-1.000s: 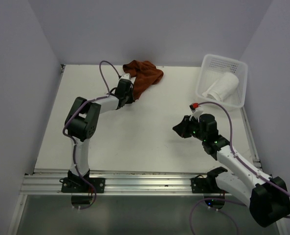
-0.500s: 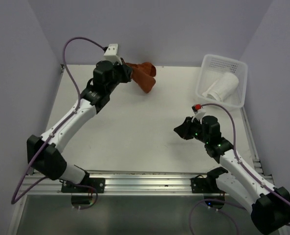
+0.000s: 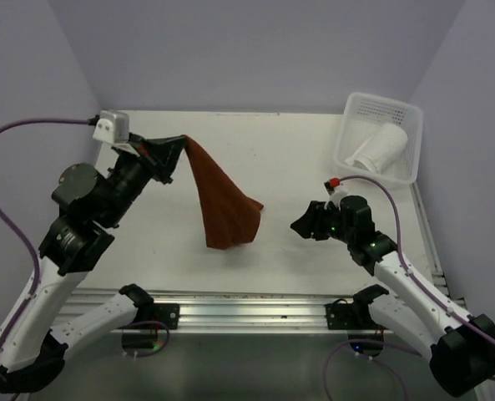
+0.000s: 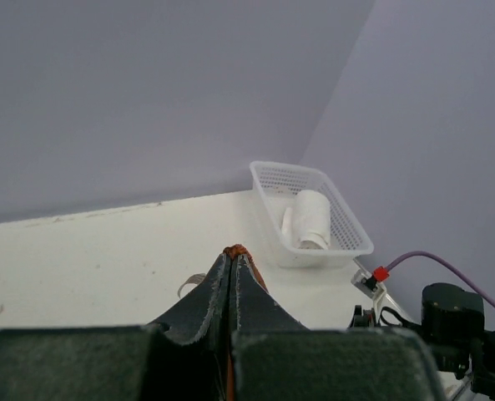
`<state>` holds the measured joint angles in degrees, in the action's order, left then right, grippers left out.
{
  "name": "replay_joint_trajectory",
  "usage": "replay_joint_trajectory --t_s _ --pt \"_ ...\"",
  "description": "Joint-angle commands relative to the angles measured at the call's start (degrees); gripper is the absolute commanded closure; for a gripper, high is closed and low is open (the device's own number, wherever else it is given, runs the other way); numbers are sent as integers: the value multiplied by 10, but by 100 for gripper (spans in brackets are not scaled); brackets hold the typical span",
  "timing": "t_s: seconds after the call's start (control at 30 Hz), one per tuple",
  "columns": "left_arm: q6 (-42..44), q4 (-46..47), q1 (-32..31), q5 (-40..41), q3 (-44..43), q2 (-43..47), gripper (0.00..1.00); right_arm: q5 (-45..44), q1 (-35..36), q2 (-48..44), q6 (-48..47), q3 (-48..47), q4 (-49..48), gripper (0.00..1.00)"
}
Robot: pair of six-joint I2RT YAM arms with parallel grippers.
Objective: Roll the towels
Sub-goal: Move the towel to the center of the board
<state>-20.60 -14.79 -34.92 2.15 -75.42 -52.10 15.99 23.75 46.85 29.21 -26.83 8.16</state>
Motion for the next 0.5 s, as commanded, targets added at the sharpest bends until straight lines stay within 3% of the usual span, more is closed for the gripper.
replay_joint_trajectory --t_s 0.0,0.03,0.13,0.47 --pt "-27 -131 1 130 48 62 100 -8 7 45 15 -37 5 49" --pt "-38 -151 1 192 61 75 100 -4 9 75 15 -41 0 49" --pt "-78 -202 1 258 103 121 100 -8 28 118 16 -64 -16 50" --pt "-111 -215 1 327 169 181 100 -89 164 283 48 -120 -36 47"
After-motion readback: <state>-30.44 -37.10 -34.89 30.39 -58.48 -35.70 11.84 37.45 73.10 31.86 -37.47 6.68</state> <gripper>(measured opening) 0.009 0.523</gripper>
